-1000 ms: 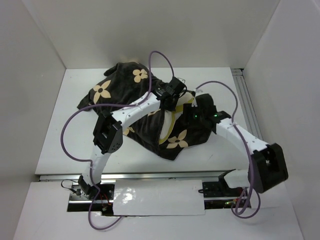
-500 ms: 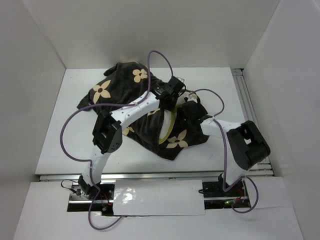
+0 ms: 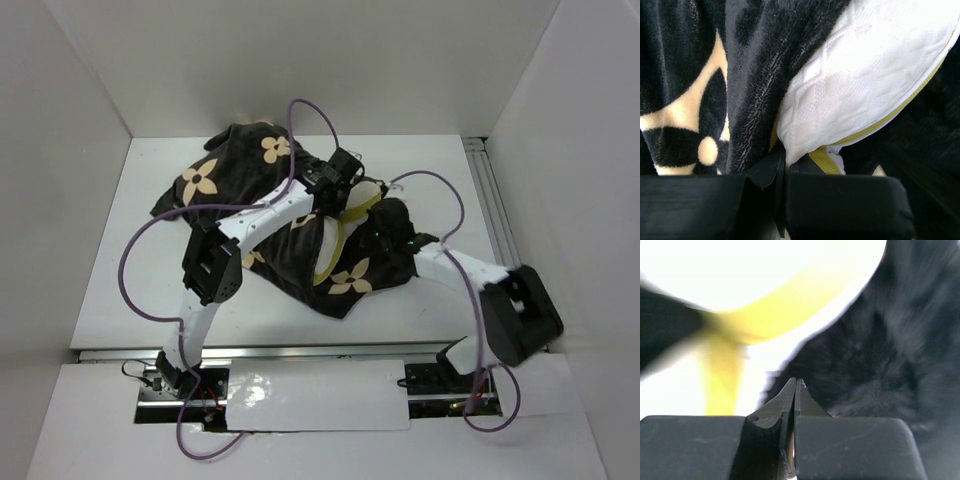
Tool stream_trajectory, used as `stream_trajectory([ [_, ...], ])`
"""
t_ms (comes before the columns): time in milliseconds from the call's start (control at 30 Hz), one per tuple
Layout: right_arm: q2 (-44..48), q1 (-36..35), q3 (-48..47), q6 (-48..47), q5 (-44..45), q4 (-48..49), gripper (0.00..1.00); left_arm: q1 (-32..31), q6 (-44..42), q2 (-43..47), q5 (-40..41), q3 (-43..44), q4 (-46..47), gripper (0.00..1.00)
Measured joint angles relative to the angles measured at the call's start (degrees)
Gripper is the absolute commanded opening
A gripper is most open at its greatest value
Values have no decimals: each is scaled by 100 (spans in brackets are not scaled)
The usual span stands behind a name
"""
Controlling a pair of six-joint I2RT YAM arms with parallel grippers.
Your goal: Put the pillow into the pillowcase
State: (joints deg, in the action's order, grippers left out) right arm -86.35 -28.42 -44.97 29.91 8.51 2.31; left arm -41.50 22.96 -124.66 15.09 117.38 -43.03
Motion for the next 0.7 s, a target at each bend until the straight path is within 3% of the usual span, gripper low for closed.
stream_trajectory([
  [167, 1709, 17, 13, -151, 179, 59, 0, 118, 83, 0, -87, 0, 0, 0],
  [300, 1880, 166, -52, -278, 214, -4, 0, 197, 125, 120, -192, -151, 90, 0],
  [367, 1650, 229, -52, -345, 264, -118, 19, 212, 122, 262, -216, -289, 127, 0],
  [433, 1357, 343, -61, -518, 245, -254, 19, 225, 120, 426, -223, -378, 116, 0],
  [700, 713, 579, -197, -1043, -365, -393, 55, 295, 63, 1287, 11, -437, -7, 0],
])
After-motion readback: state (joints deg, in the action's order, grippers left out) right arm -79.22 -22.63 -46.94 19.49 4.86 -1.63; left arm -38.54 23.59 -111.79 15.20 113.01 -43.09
